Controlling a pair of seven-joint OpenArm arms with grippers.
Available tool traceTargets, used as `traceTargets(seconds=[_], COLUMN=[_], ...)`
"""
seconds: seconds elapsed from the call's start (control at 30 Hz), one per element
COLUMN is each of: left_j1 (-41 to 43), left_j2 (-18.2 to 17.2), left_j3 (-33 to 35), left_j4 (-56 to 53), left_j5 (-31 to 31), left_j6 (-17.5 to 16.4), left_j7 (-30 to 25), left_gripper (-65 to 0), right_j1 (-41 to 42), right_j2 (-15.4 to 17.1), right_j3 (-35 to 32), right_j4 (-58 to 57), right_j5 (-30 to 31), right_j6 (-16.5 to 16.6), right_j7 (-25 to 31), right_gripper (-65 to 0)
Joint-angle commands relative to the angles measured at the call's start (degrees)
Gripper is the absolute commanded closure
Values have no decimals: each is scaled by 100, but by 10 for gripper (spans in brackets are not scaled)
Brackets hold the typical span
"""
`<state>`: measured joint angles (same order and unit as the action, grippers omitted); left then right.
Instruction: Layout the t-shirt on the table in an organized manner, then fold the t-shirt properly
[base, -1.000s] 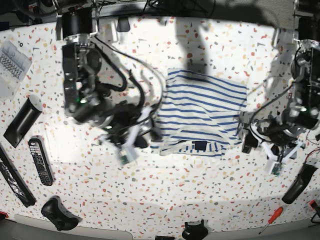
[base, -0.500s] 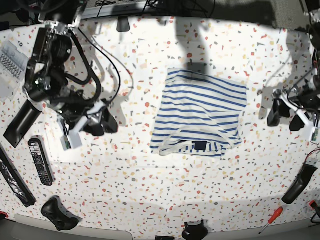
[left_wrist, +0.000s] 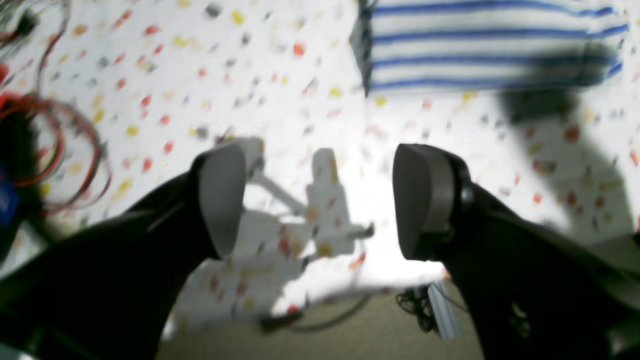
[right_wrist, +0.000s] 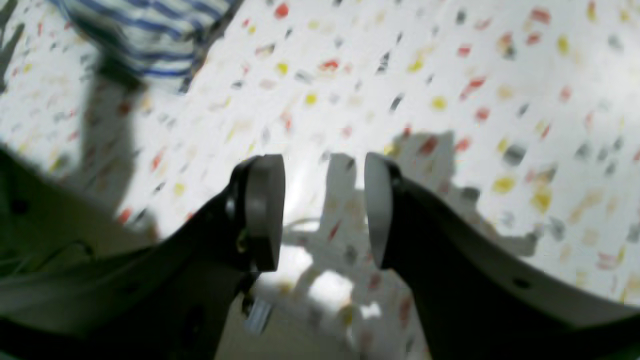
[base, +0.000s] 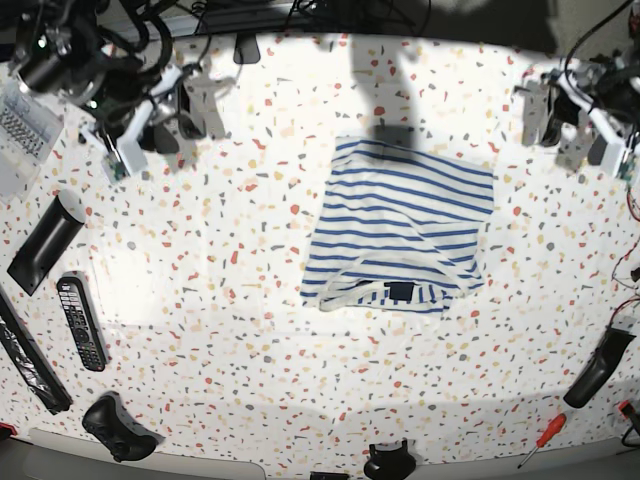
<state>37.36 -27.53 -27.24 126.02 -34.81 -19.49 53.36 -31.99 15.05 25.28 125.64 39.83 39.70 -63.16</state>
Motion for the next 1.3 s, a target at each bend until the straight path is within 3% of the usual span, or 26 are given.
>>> traceTargets(seconds=[0.0, 0.2, 0.3, 0.4, 0.47, 0.63, 0.73, 0.9, 0.97, 1.1, 1.27], left_j1=[214, 1340, 1919, 2476, 2791, 3045, 2763, 1563, 868, -470, -1515], left_j2=[-74, -74, -72, -72, -72, -74, -74, 127, 424, 951, 1180], left_j3=[-149, -533, -529, -529, -525, 57, 852, 1996, 2109, 2098, 2098], left_j4=[151, 260, 260, 256, 177, -693, -1655, -3869, -4957, -7165, -8966], left_j5=[-17, 7, 24, 26, 26, 50, 664, 1696, 1742, 1764, 2577], left_j6=[20, -20, -476, -678, -734, -1075, -1143, -1113, -1056, -1060, -1056], left_j7=[-90, -90, -96, -125, -258, -485, -890, -1993, -2243, -2205, -2723], left_gripper=[-417, -417, -417, -417, -417, -417, -417, -417, -417, -417, -417], right_j1=[-219, -1659, -2406, -3143, -3576, -4153, -3987, -3292, -2848, -1753, -181], right_j2=[50, 50, 52, 48, 50, 52, 144, 651, 857, 1200, 1222], right_j3=[144, 879, 979, 925, 846, 385, -24, -964, -1403, -2282, -3224], right_j4=[245, 927, 936, 936, 936, 435, -339, -2205, -3077, -4962, -7276], right_j5=[197, 728, 925, 916, 699, -581, -841, -949, -1211, -1285, -1421], right_j6=[30, 30, 30, 30, 30, 30, 30, 30, 30, -116, -140], right_j7=[37, -96, -96, -85, 109, 1366, 1539, 1755, 1985, 2120, 2708], right_gripper=[-254, -254, -254, -254, -254, -254, -254, -254, -254, -254, -254])
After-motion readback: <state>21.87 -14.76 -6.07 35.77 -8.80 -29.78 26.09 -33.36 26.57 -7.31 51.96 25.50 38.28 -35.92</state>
